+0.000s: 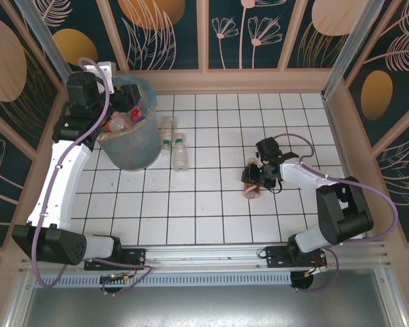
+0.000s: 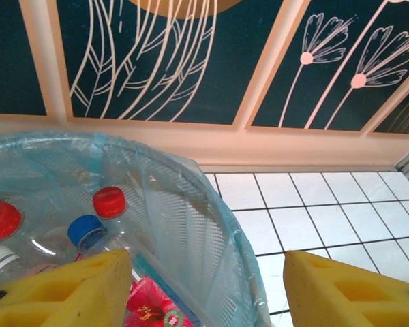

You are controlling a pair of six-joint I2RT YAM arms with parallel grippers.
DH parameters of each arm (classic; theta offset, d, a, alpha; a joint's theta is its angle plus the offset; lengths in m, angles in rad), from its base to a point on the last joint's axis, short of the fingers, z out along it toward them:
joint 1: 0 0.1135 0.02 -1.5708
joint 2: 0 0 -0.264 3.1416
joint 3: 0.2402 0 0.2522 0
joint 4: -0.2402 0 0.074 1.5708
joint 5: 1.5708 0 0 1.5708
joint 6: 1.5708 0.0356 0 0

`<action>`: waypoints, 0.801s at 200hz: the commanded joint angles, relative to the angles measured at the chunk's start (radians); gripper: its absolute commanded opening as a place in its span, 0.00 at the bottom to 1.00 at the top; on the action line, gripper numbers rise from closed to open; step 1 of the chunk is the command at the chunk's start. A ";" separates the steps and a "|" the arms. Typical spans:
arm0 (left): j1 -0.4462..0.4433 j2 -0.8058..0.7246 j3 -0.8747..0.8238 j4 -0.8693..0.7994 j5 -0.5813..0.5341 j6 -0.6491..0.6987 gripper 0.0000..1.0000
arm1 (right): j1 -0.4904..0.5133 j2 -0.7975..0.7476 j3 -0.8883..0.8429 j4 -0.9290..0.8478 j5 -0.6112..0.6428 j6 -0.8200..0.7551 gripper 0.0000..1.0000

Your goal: Put the plastic bottles in the bin

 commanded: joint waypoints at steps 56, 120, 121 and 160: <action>-0.006 0.060 0.053 0.090 0.406 -0.098 0.63 | 0.099 -0.107 0.182 0.176 -0.198 -0.090 0.52; -0.006 0.014 -0.035 0.307 0.766 -0.207 0.69 | 0.289 -0.148 0.277 0.685 -0.369 -0.149 0.51; -0.006 0.012 -0.036 0.308 0.768 -0.207 0.69 | 0.292 -0.147 0.278 0.691 -0.371 -0.149 0.52; -0.006 -0.053 -0.108 0.392 0.882 -0.235 0.70 | 0.332 -0.095 0.335 0.866 -0.437 -0.159 0.52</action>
